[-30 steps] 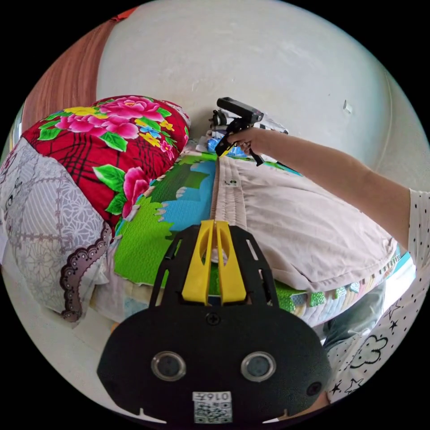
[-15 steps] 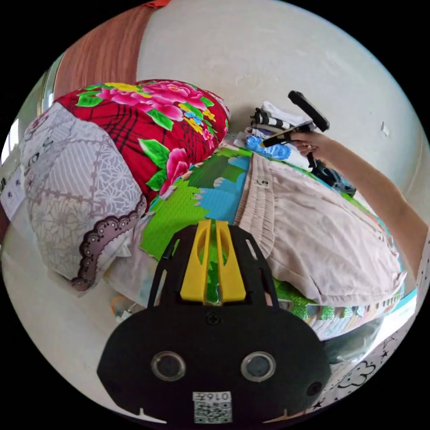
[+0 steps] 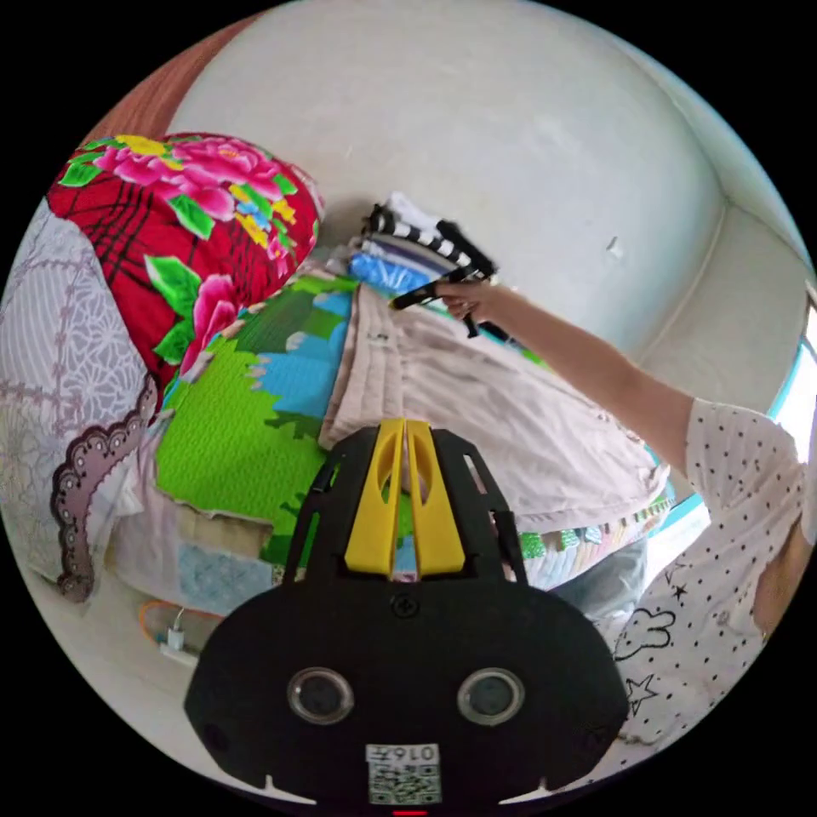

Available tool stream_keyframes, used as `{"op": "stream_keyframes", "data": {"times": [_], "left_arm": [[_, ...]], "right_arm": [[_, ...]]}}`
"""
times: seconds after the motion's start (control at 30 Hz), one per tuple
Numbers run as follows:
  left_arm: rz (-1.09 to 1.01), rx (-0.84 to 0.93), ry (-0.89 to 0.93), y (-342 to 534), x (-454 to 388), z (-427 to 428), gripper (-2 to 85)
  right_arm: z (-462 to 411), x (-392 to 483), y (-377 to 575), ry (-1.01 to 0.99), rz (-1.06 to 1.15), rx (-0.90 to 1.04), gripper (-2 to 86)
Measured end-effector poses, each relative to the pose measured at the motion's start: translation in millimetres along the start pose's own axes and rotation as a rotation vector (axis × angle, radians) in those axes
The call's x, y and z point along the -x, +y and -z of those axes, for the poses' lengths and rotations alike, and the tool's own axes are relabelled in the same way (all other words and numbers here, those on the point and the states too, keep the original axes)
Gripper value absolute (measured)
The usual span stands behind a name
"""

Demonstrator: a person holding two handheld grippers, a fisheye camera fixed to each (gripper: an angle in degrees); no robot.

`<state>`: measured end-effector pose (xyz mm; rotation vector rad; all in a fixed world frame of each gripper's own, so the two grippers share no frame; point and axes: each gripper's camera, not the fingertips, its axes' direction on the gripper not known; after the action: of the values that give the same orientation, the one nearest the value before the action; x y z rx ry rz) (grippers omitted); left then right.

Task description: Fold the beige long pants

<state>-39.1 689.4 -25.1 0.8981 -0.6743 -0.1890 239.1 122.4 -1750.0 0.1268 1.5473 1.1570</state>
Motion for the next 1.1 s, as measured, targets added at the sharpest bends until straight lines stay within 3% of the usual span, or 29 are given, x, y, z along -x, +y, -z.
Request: {"op": "stream_keyframes", "data": {"times": [0.33, 0.47, 0.53, 0.6, 0.77, 1.1], "left_arm": [[0.074, -0.042, -0.216, -18.8, -26.3, -17.2, -1.0], [0.086, -0.055, -0.201, -21.0, -34.3, -18.2, -0.9], [0.131, -0.076, -0.159, -21.3, -34.2, -16.5, -0.8], [0.163, -0.109, -0.153, -20.6, -36.2, -14.2, -0.6], [0.071, -0.167, -0.034, -28.3, -70.2, -18.3, 2.5], [-0.435, -0.106, 0.511, -68.6, -235.9, -80.4, 3.7]], "right_arm": [[-13.8, 28.1, 81.5, 0.104, -0.03, -0.076, 4.4], [5.3, 42.4, 147.6, 0.261, 0.001, -0.113, 3.8], [41.5, 40.2, 203.9, 0.291, -0.04, -0.245, 2.3], [92.6, 36.5, 306.1, 0.202, -0.01, -0.389, 2.0], [165.7, 21.5, 560.9, 0.144, -0.026, -0.366, 4.0], [245.2, 34.6, 1113.5, 0.524, -0.762, -0.236, 11.3]]}}
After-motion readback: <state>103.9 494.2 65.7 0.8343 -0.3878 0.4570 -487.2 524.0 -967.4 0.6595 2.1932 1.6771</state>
